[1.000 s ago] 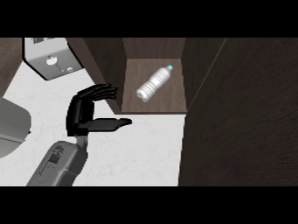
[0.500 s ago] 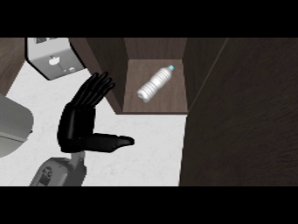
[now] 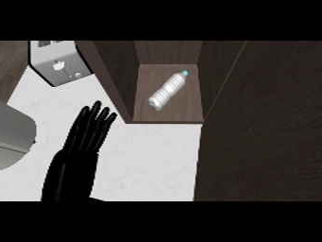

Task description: Pick up the bottled water, place it into the cabinet and close the cabinet

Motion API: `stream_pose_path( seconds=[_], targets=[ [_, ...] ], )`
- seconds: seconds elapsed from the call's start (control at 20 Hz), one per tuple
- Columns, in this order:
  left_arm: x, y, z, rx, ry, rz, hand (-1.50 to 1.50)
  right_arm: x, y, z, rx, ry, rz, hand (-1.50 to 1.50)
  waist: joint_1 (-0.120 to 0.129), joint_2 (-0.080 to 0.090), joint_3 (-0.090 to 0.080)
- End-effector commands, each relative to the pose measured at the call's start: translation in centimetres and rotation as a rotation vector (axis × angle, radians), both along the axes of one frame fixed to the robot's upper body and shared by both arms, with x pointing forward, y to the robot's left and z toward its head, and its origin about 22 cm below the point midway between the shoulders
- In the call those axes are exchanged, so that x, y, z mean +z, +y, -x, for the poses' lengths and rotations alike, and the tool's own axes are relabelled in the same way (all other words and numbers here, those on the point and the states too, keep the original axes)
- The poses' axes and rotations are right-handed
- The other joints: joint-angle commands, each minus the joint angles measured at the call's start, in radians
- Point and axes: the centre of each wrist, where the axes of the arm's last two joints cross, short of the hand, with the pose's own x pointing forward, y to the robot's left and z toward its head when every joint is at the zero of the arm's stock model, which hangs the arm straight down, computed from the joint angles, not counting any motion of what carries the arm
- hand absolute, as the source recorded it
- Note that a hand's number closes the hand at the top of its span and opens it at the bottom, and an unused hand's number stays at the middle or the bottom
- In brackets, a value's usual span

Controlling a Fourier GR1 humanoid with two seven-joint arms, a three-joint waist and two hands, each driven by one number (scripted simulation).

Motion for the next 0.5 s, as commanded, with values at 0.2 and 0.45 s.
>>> stream_pose_path(
  seconds=[0.2, 0.45],
  targets=[
    [0.8, 3.1, 4.6, 0.03, -0.02, 0.032, -1.5, 1.5, 0.3, 1.2, 0.263, 0.014, 0.172, 1.5, 0.012, -0.002, -0.002],
    [1.0, 5.8, 6.4, 0.09, -0.041, 0.029, -1.5, 2.9, 2.2, 1.7, 0.374, -0.009, 0.184, 1.5, 0.017, -0.001, -0.002]
  ],
)
